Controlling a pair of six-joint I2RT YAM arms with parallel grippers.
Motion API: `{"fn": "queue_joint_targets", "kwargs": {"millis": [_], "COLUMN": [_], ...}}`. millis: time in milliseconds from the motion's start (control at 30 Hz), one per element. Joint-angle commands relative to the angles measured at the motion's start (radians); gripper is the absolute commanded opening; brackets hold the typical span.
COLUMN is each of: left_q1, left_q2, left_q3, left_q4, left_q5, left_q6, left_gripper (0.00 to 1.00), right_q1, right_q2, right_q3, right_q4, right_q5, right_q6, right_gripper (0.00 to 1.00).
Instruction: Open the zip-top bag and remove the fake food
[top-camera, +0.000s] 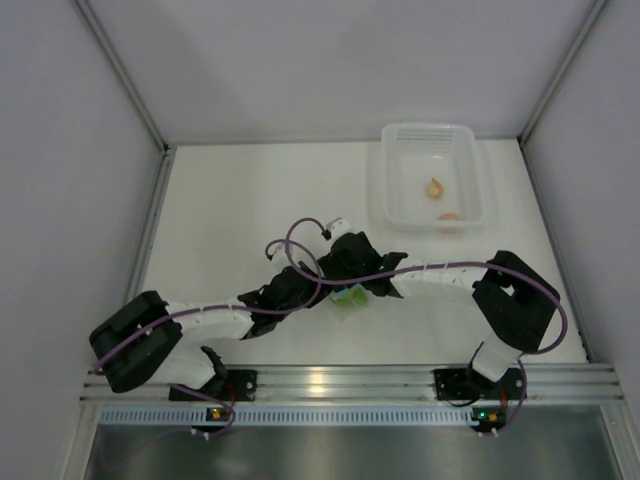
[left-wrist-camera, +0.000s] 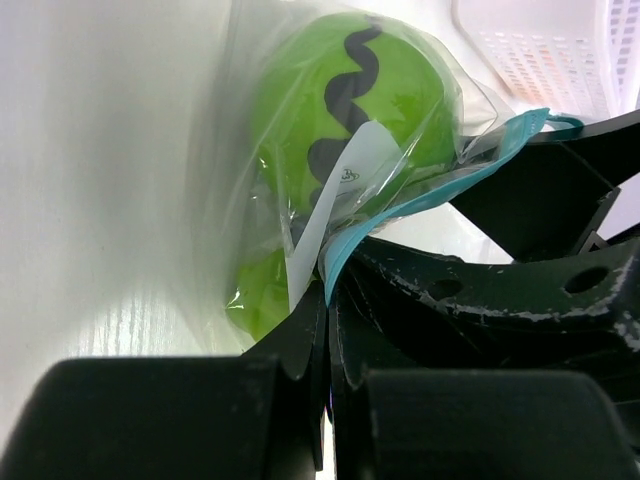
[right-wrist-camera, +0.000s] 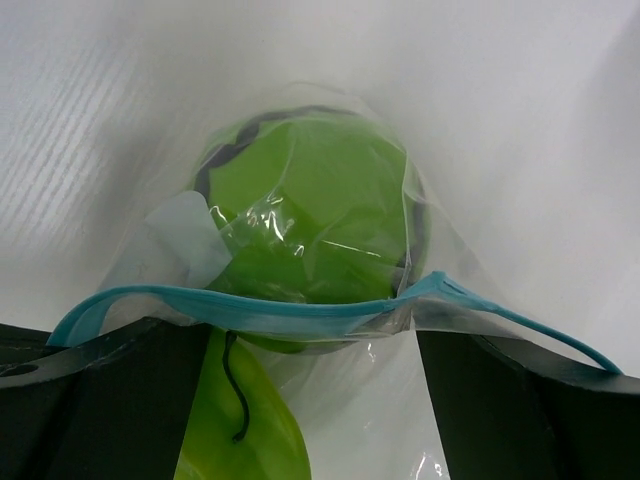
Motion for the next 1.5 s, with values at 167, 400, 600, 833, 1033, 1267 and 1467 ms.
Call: {"fn": "queue_joint_targets", "kwargs": {"millis": [167,400,600,833,1033,1267,1467], "left_q1": [0.012,0.017,0.003,-0.012,-0.012,-0.011,-0.009], "left_q2": [0.001,-0.019,-0.077,-0.189,-0.246,-0.22,-0.194], "left_q3": [0.001,0.016,0.091,0.13,0.114,0.07,0.009], "left_q4": [0.09,0.09,0.09,0.09,0.089,0.072,0.03], "left_q5": [0.133,0.175,0.245,0.275,0.251,0.162,0.026], "left_q6": [0.018,0.062,0.137,0.144,0.123,0.085,0.047], "left_gripper": [0.0,0.0,0.0,0.0,0.0,0.0,0.0], "right_q1": [-0.024,-0.024,-0.024,-0.038,-0.086,-0.104,-0.077], "right_q2": [-0.005,-0.052,-0.052,-0.034,-0.029,-0.098,-0.081], "right_q3": [-0.032,-0.098,-0.08,0.151,0.215,0.222,0.253], "right_q4": [0.467,0.598,0.506,-0.054,-0.475,-0.625,-0.627], "right_q5": [-0.162,-0.051,0.165,0.173,0.079,0.105,-0.01], "right_q6": [0.079,0.111,0.174,0.137,0.088,0.096,0.038], "right_gripper": [0.84,0.82,0.78,0.78,0.79,0.8,0.79]}}
